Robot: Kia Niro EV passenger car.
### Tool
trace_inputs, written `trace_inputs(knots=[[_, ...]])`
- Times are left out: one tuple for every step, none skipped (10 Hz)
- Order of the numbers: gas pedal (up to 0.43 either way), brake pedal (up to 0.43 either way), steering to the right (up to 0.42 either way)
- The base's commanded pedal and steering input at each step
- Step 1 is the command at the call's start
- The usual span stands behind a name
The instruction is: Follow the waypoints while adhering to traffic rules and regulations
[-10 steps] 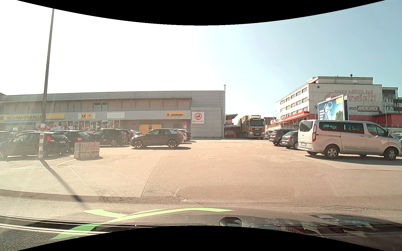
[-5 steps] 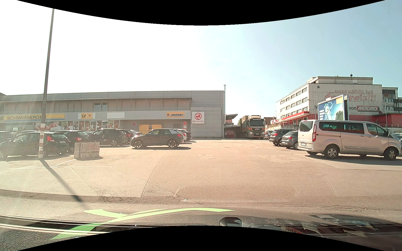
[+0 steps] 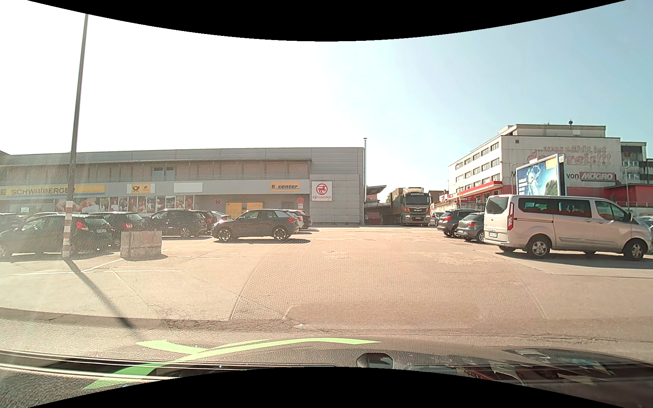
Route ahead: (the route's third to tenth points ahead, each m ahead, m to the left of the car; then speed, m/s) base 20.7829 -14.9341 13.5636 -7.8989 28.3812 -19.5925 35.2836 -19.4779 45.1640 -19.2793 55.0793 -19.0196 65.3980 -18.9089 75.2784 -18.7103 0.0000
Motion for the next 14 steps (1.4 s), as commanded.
trace_inputs(knots=[[0.0, 0.402, -0.055], [0.0, 0.402, -0.055], [0.0, 0.402, -0.055], [0.0, 0.402, -0.055], [0.0, 0.402, -0.055], [0.0, 0.402, -0.055], [0.0, 0.402, -0.055], [0.0, 0.402, -0.055], [0.0, 0.402, -0.055], [0.0, 0.402, -0.055], [0.0, 0.402, -0.055], [0.0, 0.402, -0.055], [0.0, 0.402, -0.055], [0.0, 0.402, -0.055]])
